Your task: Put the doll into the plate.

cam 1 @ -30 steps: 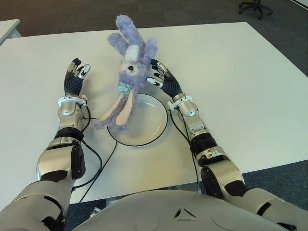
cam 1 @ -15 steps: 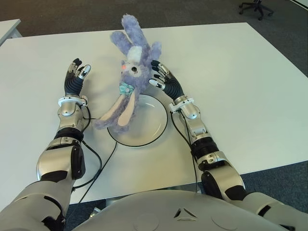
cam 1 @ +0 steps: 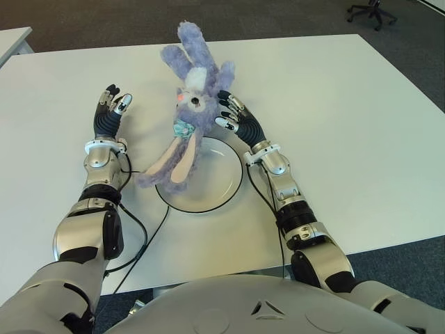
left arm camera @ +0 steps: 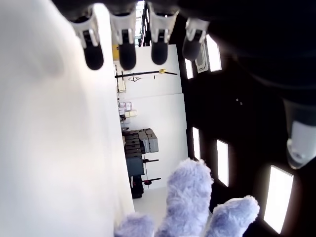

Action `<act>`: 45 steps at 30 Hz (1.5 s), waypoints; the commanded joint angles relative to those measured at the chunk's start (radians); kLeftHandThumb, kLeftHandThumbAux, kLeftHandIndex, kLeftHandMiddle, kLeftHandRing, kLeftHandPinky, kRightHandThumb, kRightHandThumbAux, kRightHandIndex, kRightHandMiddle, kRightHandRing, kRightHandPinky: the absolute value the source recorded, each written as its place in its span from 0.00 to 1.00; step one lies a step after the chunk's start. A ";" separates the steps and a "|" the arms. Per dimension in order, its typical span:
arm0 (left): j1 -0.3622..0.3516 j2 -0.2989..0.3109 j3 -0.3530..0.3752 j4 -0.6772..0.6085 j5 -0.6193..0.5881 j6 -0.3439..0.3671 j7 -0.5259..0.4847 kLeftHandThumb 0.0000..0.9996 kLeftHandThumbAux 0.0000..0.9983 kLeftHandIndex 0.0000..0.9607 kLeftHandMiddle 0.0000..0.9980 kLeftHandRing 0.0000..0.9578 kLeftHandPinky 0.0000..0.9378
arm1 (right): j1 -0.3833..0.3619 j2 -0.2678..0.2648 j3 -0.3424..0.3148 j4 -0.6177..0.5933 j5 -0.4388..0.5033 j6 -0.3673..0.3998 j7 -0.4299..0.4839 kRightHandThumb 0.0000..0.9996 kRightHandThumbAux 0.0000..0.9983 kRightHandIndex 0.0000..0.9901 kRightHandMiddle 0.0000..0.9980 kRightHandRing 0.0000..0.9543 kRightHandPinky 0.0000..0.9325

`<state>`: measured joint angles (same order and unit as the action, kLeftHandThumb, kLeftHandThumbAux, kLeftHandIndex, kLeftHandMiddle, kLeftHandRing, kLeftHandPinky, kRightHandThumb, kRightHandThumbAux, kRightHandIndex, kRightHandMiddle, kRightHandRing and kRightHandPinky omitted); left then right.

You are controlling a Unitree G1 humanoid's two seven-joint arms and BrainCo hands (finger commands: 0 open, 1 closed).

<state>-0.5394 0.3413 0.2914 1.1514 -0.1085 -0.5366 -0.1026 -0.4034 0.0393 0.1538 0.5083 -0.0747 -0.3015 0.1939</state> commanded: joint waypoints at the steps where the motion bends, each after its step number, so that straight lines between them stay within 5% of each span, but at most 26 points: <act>1: 0.084 -0.043 -0.017 0.063 0.015 0.037 0.006 0.00 0.46 0.01 0.09 0.11 0.15 | 0.109 -0.008 0.005 0.047 0.000 0.011 0.000 0.11 0.50 0.00 0.00 0.03 0.11; 45: 0.070 -0.046 -0.019 0.080 0.007 0.037 0.008 0.00 0.48 0.00 0.08 0.10 0.12 | 0.027 -0.011 -0.020 0.177 0.008 -0.087 0.000 0.14 0.51 0.00 0.00 0.03 0.14</act>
<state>-0.5477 0.3382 0.2778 1.1724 -0.1078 -0.5324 -0.1024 -0.4574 0.0343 0.1369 0.6110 -0.0723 -0.4068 0.1872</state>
